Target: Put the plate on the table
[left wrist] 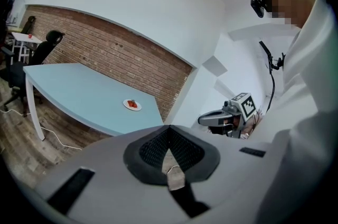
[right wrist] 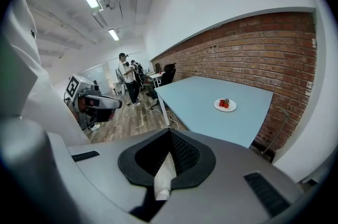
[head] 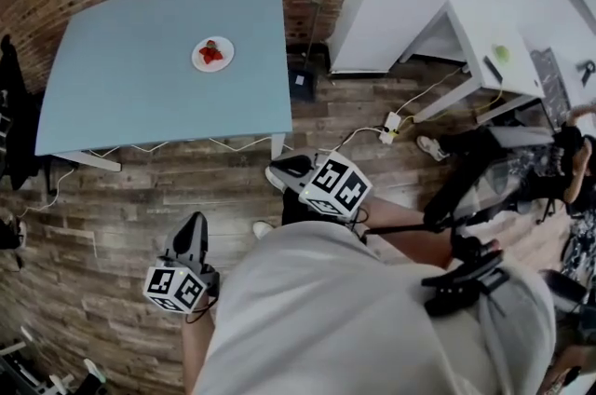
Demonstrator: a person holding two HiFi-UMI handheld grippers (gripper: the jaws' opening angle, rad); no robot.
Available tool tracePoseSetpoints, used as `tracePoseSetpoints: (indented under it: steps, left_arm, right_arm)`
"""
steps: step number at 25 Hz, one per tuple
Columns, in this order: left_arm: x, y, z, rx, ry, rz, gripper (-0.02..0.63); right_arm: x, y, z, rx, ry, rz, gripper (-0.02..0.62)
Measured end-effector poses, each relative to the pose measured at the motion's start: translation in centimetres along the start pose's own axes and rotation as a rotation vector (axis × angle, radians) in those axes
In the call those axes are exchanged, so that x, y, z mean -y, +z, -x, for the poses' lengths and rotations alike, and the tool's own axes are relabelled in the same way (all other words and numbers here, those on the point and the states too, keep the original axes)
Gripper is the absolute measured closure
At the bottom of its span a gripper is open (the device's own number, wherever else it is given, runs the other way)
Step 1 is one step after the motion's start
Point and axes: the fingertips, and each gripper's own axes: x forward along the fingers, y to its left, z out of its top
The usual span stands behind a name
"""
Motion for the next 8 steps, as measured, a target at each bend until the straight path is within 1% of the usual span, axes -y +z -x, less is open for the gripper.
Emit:
tracePoseSetpoints:
  steps: [8]
  left_arm:
    - [-1.3,-0.5,0.4,0.006,0.005,0.011,0.606]
  right_arm:
    - [-0.4,0.3,-1.3,-0.006,0.014,0.002,0.589]
